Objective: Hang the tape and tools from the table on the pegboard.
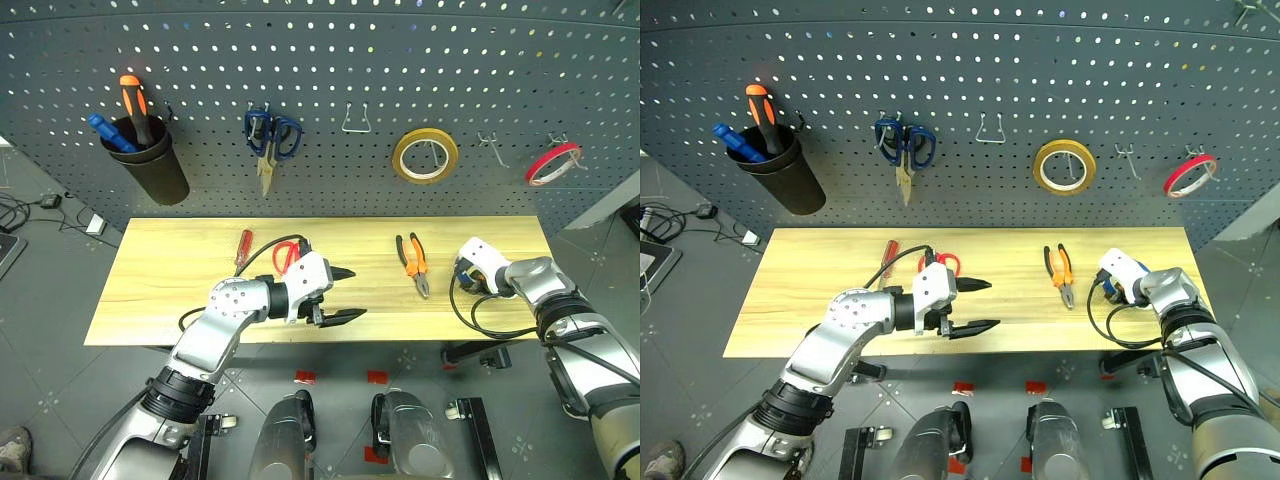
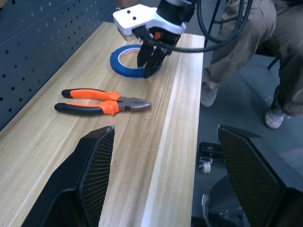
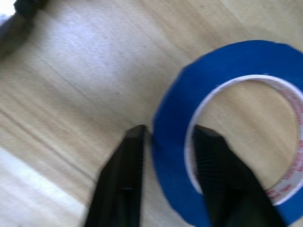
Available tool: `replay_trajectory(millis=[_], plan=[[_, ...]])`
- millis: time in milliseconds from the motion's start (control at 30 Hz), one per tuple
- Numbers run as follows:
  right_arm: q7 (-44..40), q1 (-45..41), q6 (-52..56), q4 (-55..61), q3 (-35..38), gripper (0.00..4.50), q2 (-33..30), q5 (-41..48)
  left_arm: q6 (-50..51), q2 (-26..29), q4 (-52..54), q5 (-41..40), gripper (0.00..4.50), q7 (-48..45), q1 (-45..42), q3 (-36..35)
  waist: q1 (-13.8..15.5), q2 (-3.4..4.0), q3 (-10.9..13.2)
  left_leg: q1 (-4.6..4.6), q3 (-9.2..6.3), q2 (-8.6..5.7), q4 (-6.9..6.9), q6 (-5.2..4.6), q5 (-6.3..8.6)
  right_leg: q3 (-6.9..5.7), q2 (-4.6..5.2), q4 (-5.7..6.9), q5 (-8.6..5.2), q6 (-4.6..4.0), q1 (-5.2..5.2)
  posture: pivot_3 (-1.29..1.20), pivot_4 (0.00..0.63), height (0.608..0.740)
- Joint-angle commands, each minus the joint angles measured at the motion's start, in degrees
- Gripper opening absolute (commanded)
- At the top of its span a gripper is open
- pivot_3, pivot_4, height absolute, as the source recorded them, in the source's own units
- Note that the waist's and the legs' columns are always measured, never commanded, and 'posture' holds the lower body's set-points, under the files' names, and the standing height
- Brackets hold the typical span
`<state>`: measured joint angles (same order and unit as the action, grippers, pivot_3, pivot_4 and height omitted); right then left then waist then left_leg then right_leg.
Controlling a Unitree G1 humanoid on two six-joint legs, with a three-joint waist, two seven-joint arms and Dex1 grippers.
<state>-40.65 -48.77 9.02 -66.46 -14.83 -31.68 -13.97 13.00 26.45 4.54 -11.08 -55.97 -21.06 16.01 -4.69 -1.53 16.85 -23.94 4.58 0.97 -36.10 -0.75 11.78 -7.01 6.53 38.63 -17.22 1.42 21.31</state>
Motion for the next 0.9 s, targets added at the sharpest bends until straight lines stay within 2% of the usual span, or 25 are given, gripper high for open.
replay_trajectory(millis=[33,167,300,400,467,533,600,700,867,900], plan=[[2.7,1.8,-2.3,1.3,0.7,0.66,-0.7,-0.6,-0.4,-0.9,1.5,-0.8,3.66,0.9,-0.4,-1.0,0.0,0.0,0.0,0.0,0.01,0.0,-0.01,0.0,0.0,0.0,0.0,0.0,0.01,0.02,0.0,-0.19,0.284,0.74],[3.3,8.7,-1.9,15.5,5.1,0.66,-4.0,2.2,0.5,-1.5,2.7,-1.4,3.66,2.3,-0.6,-2.0,0.1,0.02,0.0,-0.02,0.03,0.0,-0.01,0.01,-0.01,0.01,0.01,0.02,0.03,0.05,0.03,-0.21,0.274,0.74],[6.2,24.8,4.4,45.3,11.9,0.66,-7.0,4.0,1.1,-3.4,2.7,-2.3,3.66,4.8,-2.2,-3.8,1.2,0.08,0.0,-0.17,0.01,0.0,0.04,0.02,0.0,-0.02,0.03,-0.02,-0.02,0.13,0.13,-0.23,0.271,0.74],[11.5,35.8,8.2,64.4,16.2,0.66,-5.3,2.7,0.8,-5.3,1.1,-2.2,3.66,6.9,-4.4,-4.8,1.3,0.1,0.0,-0.18,0.06,0.01,0.02,0.03,0.01,-0.02,0.02,-0.04,-0.03,0.15,0.15,-0.26,0.269,0.74],[18.4,44.2,6.6,78.3,18.3,0.66,-2.0,-0.7,0.4,-6.5,0.4,-1.5,3.66,8.5,-6.2,-5.1,1.4,0.11,0.0,-0.16,0.02,0.01,0.02,0.02,0.01,-0.04,0.03,-0.01,-0.02,0.18,0.12,-0.27,0.268,0.74],[24.1,50.2,-0.1,88.0,17.2,0.66,0.4,-5.1,1.0,-8.2,0.3,-2.4,3.66,9.4,-8.3,-5.5,1.5,0.13,0.0,-0.2,0.01,0.02,0.05,0.03,0.03,-0.04,0.03,0.0,-0.05,0.22,0.2,-0.28,0.268,0.74],[27.0,52.1,-2.9,91.9,16.3,0.66,2.4,-7.0,1.4,-9.4,0.0,-3.4,3.66,9.5,-9.9,-5.9,1.0,0.13,0.0,-0.29,0.09,0.02,0.03,0.03,0.03,0.03,0.02,0.02,-0.17,0.53,0.33,-0.29,0.265,0.74],[28.8,48.0,-5.1,91.4,16.4,0.66,3.2,-8.0,2.2,-10.5,-0.7,-4.6,3.66,8.7,-12.3,-6.0,0.1,0.1,0.0,-0.38,0.16,-0.06,-0.05,-0.01,0.02,0.13,0.02,0.0,0.0,0.83,0.42,-0.3,0.261,0.74],[29.3,37.9,-7.2,82.2,17.8,0.66,2.1,-6.0,2.4,-11.9,-1.9,-7.1,3.66,7.3,-14.9,-6.3,-0.4,0.1,0.0,-0.35,0.12,-0.04,-0.1,-0.09,-0.05,0.17,0.0,0.15,0.09,0.77,0.43,-0.31,0.25,0.74],[29.1,36.3,-7.5,79.9,18.2,0.66,2.0,-5.2,2.7,-12.2,-2.0,-7.5,3.66,7.1,-15.3,-6.5,-0.4,0.1,0.0,-0.35,0.13,-0.05,-0.11,-0.09,-0.06,0.17,0.0,0.2,0.23,0.53,0.45,-0.31,0.25,0.74]])
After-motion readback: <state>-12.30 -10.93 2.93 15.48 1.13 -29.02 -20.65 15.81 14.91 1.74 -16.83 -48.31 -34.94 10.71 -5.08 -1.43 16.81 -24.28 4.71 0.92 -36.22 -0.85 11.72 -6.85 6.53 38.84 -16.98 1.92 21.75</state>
